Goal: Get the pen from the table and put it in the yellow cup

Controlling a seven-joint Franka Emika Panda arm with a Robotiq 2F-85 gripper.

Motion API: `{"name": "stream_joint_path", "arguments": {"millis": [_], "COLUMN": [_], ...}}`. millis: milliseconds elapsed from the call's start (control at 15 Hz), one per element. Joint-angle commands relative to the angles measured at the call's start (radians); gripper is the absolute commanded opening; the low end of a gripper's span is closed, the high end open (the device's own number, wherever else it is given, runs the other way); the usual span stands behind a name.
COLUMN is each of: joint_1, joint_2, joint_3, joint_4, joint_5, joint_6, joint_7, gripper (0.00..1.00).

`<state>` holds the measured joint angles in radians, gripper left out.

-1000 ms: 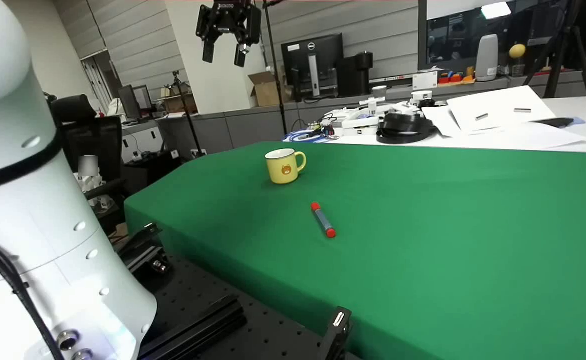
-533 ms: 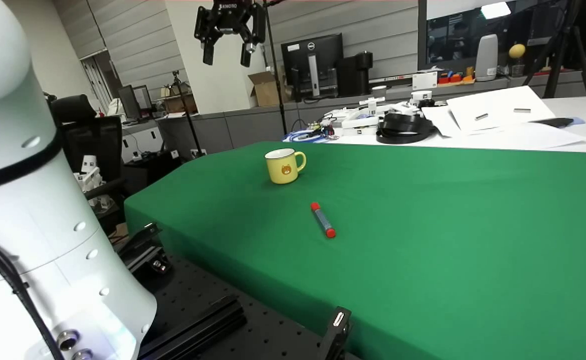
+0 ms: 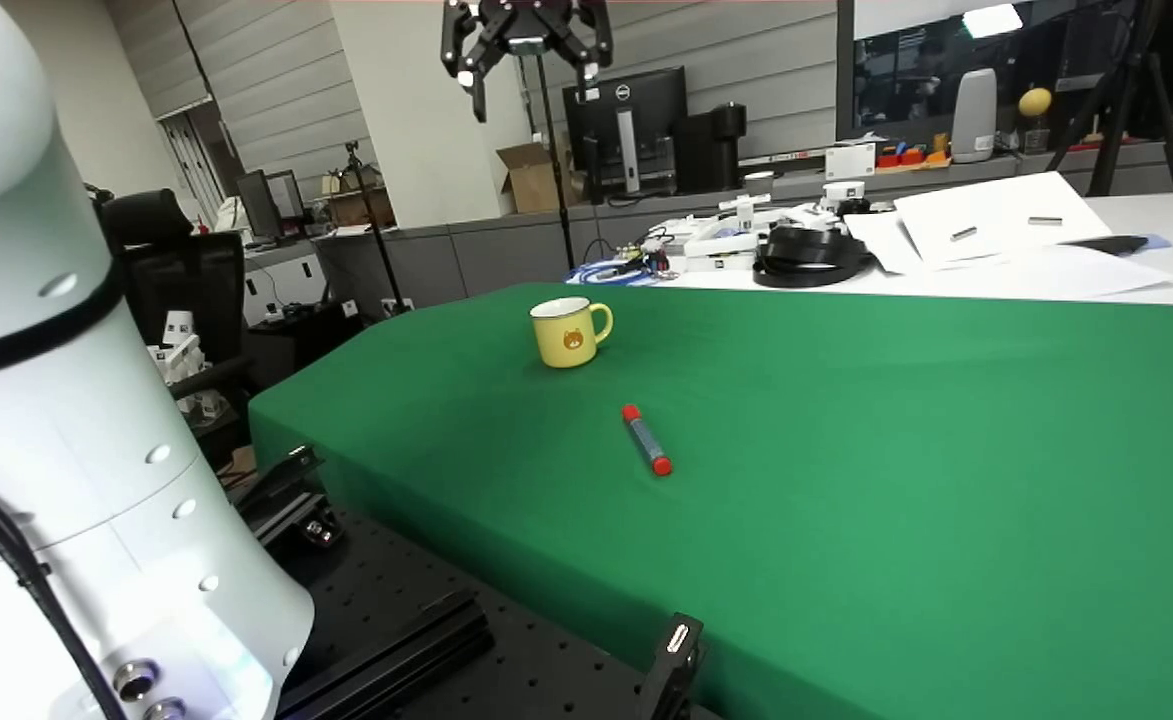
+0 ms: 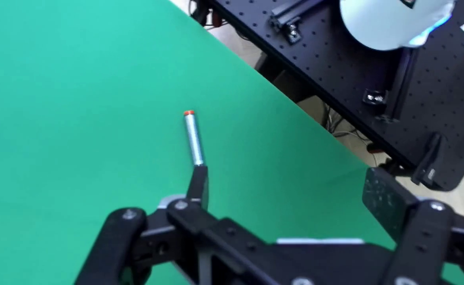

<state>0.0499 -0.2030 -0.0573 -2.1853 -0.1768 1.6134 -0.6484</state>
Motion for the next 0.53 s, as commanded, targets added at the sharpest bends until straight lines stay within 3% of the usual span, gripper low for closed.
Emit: {"name": "stream_joint_path", "arguments": {"millis": [0, 133, 200, 467], "joint_1": [-0.025, -0.037, -0.043, -0.051], "joint_2": [0.078, 0.112, 0.064, 0.081], "joint_3": [-0.031, -0.036, -0.021, -0.018], "joint_4": [0.075, 0.080, 0.036, 0.037], "joint_5": [-0.090, -0.102, -0.081, -0.079], "joint_6": [0.082, 0.169, 0.137, 0.150], "joint_7": [-0.229, -0.347, -0.259, -0.276], "gripper": [1.00, 1.00, 1.00, 1.00]}}
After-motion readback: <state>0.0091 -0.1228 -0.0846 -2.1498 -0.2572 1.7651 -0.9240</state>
